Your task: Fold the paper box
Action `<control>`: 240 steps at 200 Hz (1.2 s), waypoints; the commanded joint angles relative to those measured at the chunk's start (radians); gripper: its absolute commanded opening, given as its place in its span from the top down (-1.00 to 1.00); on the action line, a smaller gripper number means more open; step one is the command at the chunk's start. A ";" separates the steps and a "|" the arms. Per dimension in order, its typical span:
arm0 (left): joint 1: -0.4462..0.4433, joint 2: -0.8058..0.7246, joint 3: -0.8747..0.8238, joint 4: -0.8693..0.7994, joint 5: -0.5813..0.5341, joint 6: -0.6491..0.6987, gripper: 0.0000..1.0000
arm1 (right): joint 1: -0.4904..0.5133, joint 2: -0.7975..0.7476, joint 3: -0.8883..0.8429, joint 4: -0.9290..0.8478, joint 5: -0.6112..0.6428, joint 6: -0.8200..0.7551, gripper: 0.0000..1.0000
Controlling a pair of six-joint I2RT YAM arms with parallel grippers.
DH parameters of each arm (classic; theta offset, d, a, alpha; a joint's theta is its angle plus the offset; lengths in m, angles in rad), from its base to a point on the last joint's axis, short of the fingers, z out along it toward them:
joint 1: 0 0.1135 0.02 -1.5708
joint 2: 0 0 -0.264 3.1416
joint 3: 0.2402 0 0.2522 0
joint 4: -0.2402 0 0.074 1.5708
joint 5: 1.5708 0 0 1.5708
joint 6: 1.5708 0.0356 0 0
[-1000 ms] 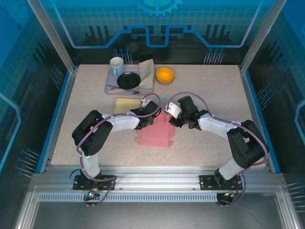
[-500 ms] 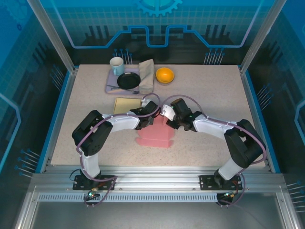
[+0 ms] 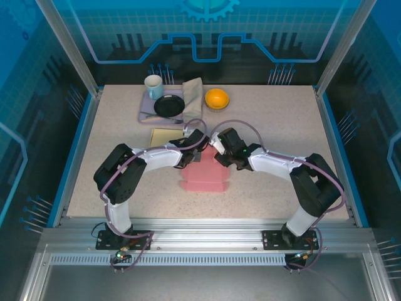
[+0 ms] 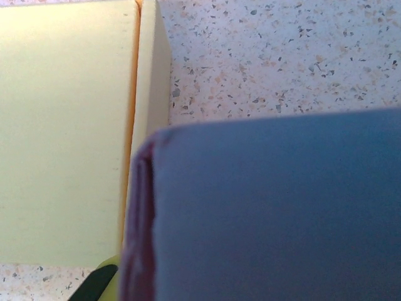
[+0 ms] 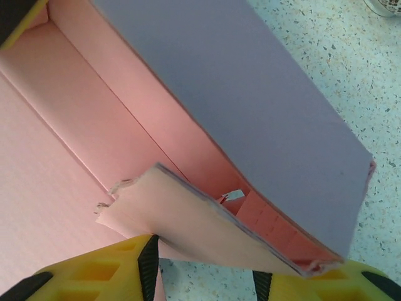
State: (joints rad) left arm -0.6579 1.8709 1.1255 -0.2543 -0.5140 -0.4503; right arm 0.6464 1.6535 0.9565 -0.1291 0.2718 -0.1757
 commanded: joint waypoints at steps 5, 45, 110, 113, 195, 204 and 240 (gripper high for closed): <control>-0.035 -0.028 0.020 -0.081 0.060 -0.033 1.00 | 0.001 -0.004 -0.027 0.196 -0.046 0.109 0.08; -0.035 -0.029 0.032 -0.093 0.079 -0.034 1.00 | -0.026 -0.009 -0.063 0.260 -0.081 0.127 0.07; -0.035 -0.033 0.034 -0.098 0.112 -0.042 1.00 | -0.103 -0.009 -0.089 0.266 -0.137 0.138 0.06; -0.035 -0.033 0.035 -0.099 0.113 -0.043 1.00 | -0.105 -0.008 -0.090 0.267 -0.137 0.138 0.06; -0.035 -0.033 0.066 -0.128 0.135 -0.044 1.00 | -0.107 0.038 -0.050 0.247 -0.034 0.157 0.11; -0.035 -0.031 0.070 -0.133 0.136 -0.044 1.00 | -0.107 0.038 -0.050 0.250 -0.020 0.164 0.15; -0.034 -0.027 0.084 -0.146 0.140 -0.048 1.00 | -0.098 0.044 -0.038 0.244 0.031 0.174 0.32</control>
State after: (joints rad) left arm -0.6849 1.8595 1.1751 -0.3584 -0.4038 -0.4988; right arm 0.5491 1.6840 0.8791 0.0898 0.2394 -0.0181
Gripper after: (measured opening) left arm 0.098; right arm 0.354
